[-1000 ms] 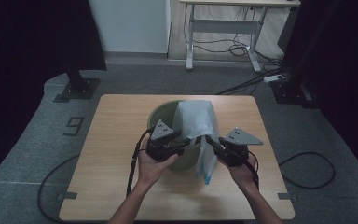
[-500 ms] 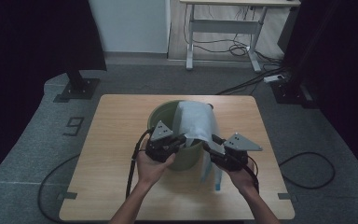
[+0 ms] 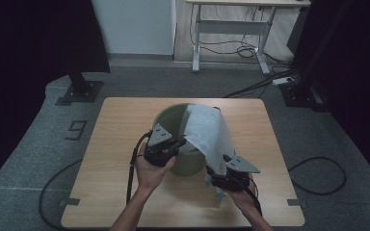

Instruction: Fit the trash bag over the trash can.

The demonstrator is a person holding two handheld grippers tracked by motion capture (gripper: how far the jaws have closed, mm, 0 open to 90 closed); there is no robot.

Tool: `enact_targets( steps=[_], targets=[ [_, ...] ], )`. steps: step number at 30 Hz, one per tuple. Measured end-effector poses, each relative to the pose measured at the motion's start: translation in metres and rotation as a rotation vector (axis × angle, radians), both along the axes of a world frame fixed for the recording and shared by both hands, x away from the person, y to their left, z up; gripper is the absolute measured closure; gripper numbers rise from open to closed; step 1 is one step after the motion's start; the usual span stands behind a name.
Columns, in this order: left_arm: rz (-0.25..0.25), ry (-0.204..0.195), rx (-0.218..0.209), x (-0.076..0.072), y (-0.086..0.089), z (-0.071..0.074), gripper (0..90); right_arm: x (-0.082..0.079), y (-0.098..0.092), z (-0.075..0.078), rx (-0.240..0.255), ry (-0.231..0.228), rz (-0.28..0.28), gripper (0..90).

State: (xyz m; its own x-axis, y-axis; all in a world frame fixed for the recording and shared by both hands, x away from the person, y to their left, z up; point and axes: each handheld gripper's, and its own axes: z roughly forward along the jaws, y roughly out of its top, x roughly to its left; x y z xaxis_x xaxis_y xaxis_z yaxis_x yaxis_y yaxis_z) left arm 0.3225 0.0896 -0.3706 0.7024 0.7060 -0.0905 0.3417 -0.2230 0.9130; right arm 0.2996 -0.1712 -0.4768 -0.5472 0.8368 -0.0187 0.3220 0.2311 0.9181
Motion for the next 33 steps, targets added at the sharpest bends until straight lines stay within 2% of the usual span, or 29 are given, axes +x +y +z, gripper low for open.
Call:
enact_targets(
  steps=[3,4,5,8,11,12,14,17,20,24,29,31,33],
  targets=[
    [-0.005,-0.002,0.000,0.000,0.001,0.000,89.3,0.005,0.001,-0.006,0.018,0.014,-0.011,30.9],
    [-0.006,-0.003,0.001,-0.001,0.002,0.000,89.3,0.005,0.002,-0.007,0.016,0.006,-0.011,38.1],
    [-0.005,-0.004,0.002,-0.001,0.003,0.000,89.3,0.005,0.002,-0.008,0.010,-0.013,-0.007,49.0],
    [-0.007,-0.004,0.002,-0.002,0.006,0.000,89.3,0.003,0.003,-0.006,-0.045,-0.084,-0.054,72.0],
    [-0.005,0.000,-0.012,-0.004,0.014,0.000,89.3,0.004,-0.002,0.001,-0.058,-0.108,-0.079,84.0],
    [-0.005,0.000,-0.012,-0.004,0.014,0.000,89.3,0.004,-0.002,0.001,-0.058,-0.108,-0.079,84.0],
    [0.003,0.000,-0.017,-0.004,0.018,-0.001,89.3,-0.002,-0.007,0.017,-0.044,-0.172,-0.094,88.2],
    [0.014,0.004,-0.027,-0.003,0.024,-0.002,89.2,-0.012,-0.007,0.038,-0.063,-0.259,-0.086,88.3],
    [0.023,0.008,-0.043,-0.002,0.031,-0.001,89.2,-0.016,-0.007,0.063,-0.064,-0.305,-0.065,88.3],
    [0.030,0.008,-0.045,-0.002,0.038,0.000,87.8,-0.009,-0.007,0.085,-0.033,-0.298,-0.032,88.3],
    [0.036,0.016,-0.065,0.001,0.047,0.000,85.2,-0.001,0.001,0.108,-0.002,-0.300,0.006,88.3],
    [0.029,0.013,-0.075,0.001,0.049,0.001,79.8,0.001,0.007,0.114,-0.008,-0.302,0.019,88.3],
    [0.037,-0.006,-0.072,-0.001,0.048,0.003,70.0,0.004,0.012,0.116,-0.011,-0.296,0.030,88.4]
  ],
)
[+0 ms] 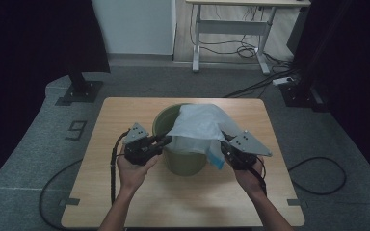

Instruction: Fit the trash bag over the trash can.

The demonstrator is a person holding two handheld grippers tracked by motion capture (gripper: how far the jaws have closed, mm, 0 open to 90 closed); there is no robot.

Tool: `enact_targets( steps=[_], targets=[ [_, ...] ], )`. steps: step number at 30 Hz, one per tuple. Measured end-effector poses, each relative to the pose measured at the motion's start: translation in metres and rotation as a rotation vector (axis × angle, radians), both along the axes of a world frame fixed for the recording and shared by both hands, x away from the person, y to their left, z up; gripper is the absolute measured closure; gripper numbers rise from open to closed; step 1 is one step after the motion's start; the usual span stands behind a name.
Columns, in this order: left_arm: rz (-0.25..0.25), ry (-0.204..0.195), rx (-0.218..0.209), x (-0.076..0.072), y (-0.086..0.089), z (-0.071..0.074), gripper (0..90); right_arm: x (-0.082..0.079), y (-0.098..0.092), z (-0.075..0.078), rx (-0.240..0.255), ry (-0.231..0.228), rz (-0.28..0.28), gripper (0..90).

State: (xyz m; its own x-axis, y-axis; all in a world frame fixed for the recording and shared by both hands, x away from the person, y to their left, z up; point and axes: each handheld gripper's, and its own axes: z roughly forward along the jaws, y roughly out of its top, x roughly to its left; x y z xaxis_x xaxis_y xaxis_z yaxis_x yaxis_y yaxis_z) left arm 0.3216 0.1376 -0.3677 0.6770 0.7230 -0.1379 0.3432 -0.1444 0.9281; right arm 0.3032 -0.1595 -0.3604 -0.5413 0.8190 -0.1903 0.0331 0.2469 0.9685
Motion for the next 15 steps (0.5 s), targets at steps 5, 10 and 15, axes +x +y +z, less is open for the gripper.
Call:
enact_targets(
  steps=[5,10,15],
  targets=[
    [0.009,-0.054,0.032,-0.005,-0.007,0.007,47.9,0.003,0.011,-0.002,-0.028,0.022,0.027,88.4],
    [0.015,-0.107,0.084,-0.007,-0.022,0.014,42.2,0.005,0.018,-0.004,-0.030,0.038,0.043,88.4],
    [0.004,-0.101,0.089,-0.004,-0.031,0.016,51.1,0.002,0.022,-0.009,-0.038,0.046,0.062,88.4]
  ],
)
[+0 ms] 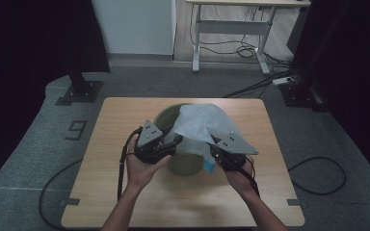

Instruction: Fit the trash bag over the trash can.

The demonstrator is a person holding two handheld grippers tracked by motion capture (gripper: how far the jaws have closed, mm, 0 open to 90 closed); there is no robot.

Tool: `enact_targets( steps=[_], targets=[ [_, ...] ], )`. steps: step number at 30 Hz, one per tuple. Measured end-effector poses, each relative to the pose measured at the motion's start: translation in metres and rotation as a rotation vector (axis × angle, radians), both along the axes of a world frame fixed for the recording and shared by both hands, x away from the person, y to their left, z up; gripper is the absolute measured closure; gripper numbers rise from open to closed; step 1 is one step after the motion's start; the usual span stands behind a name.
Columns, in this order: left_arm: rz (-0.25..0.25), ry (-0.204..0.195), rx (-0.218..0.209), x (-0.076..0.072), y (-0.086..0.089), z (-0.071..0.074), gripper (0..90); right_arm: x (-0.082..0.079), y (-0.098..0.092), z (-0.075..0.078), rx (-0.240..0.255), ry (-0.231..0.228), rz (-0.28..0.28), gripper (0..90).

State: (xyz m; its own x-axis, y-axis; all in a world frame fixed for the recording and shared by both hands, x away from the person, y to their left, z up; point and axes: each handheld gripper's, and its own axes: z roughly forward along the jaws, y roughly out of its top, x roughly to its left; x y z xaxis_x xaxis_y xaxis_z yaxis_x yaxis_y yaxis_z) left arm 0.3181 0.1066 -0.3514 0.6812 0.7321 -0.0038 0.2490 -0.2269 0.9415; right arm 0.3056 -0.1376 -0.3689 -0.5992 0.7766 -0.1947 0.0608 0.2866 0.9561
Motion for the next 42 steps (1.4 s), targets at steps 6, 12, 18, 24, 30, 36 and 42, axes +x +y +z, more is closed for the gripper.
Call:
enact_targets(
  steps=[6,12,18,24,30,36,42],
  targets=[
    [-0.009,0.031,-0.022,0.003,-0.001,-0.001,61.7,0.000,-0.003,-0.002,0.018,0.015,0.012,88.2],
    [-0.028,0.057,-0.043,0.007,0.001,-0.003,79.5,0.000,-0.005,-0.003,0.028,0.023,0.019,84.3],
    [-0.014,0.071,-0.065,0.010,0.013,-0.005,87.9,-0.006,-0.014,-0.007,0.060,0.023,0.095,66.0],
    [0.049,0.110,-0.115,0.020,0.035,-0.007,89.2,-0.025,-0.033,-0.015,0.100,0.002,0.129,50.5],
    [0.105,0.126,-0.164,0.026,0.055,-0.009,89.2,-0.042,-0.053,-0.030,0.136,0.000,0.147,43.0],
    [0.138,0.154,-0.210,0.030,0.075,-0.013,89.3,-0.037,-0.085,-0.047,0.166,0.057,0.070,41.5],
    [0.152,0.169,-0.226,0.034,0.083,-0.016,89.2,-0.016,-0.104,-0.064,0.162,0.128,0.000,35.0]
  ],
)
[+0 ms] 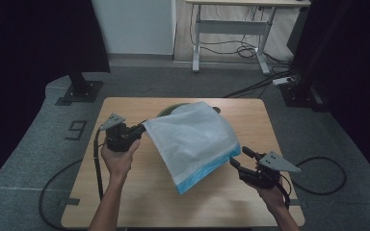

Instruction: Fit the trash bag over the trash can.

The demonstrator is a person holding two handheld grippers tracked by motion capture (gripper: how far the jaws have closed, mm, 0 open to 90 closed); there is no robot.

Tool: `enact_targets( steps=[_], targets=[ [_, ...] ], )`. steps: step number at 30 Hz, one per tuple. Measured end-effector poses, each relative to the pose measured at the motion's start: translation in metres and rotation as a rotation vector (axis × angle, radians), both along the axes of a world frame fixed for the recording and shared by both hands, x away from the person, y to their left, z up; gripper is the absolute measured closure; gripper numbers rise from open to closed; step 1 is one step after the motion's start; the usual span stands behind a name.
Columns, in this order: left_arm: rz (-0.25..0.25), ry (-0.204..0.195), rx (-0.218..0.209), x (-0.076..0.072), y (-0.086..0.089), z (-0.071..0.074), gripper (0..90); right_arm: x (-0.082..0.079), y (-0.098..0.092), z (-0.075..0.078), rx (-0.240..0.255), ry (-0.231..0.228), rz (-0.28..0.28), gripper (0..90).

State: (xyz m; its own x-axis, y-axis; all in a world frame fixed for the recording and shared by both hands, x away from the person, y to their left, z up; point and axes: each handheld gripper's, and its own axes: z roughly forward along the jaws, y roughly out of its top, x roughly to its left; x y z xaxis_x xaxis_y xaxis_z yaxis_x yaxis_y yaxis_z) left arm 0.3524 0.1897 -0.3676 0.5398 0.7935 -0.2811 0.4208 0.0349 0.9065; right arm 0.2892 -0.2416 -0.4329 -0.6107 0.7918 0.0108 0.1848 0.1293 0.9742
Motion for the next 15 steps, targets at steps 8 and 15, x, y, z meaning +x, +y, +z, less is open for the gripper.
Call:
enact_targets(
  steps=[8,15],
  targets=[
    [0.003,0.019,-0.004,0.006,0.004,-0.003,89.2,0.005,-0.002,-0.027,-0.061,0.043,-0.028,32.6],
    [0.004,0.035,-0.016,0.009,0.005,-0.005,89.1,0.020,-0.008,-0.039,-0.079,0.074,-0.115,31.1]
  ],
)
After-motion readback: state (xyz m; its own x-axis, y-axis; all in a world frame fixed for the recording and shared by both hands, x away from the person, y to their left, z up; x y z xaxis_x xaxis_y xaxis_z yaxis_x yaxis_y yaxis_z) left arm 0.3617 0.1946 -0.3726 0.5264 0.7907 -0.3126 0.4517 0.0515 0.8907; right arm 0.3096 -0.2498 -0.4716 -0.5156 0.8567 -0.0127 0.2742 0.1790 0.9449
